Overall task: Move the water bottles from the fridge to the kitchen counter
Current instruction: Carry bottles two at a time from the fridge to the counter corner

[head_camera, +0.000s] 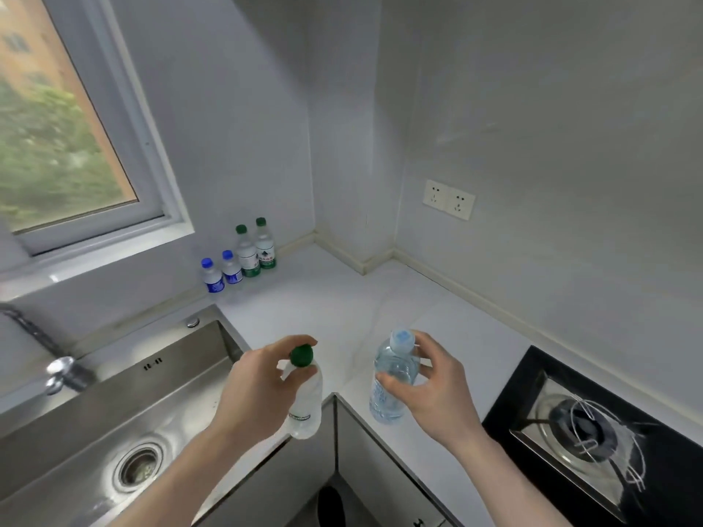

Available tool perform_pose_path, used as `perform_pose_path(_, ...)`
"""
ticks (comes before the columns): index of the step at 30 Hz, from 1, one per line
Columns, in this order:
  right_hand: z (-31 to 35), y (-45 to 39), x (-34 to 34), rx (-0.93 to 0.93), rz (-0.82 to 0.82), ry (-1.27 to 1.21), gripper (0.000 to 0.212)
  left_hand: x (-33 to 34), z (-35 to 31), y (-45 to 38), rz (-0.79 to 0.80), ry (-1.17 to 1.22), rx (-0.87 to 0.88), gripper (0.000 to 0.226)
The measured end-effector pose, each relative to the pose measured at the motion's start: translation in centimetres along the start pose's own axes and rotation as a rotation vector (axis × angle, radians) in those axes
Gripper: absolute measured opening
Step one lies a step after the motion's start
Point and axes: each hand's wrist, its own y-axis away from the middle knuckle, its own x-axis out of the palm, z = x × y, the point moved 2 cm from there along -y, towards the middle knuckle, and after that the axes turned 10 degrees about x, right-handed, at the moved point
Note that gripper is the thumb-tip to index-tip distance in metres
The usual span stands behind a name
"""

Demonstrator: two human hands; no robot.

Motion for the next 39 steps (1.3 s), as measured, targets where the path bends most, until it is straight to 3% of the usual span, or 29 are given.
perform_pose_path(13,-0.8,-16.6,4.3,0.035,0.035,-0.044,0.044,-0.4,5.2,-16.9,0.077,-0.098,-0.006,0.032)
perform_pose_path(22,-2.4,-28.6,7.8,0.069,0.064,0.004,0.044,0.1,9.6,-28.6,0.156,-0.34,0.045,0.031)
perform_pose_path(39,-4.1,-41.5,14.4,0.102,0.105,0.099,0.05,2.0,18.5,-42.0,0.309,-0.541,0.019,0.024)
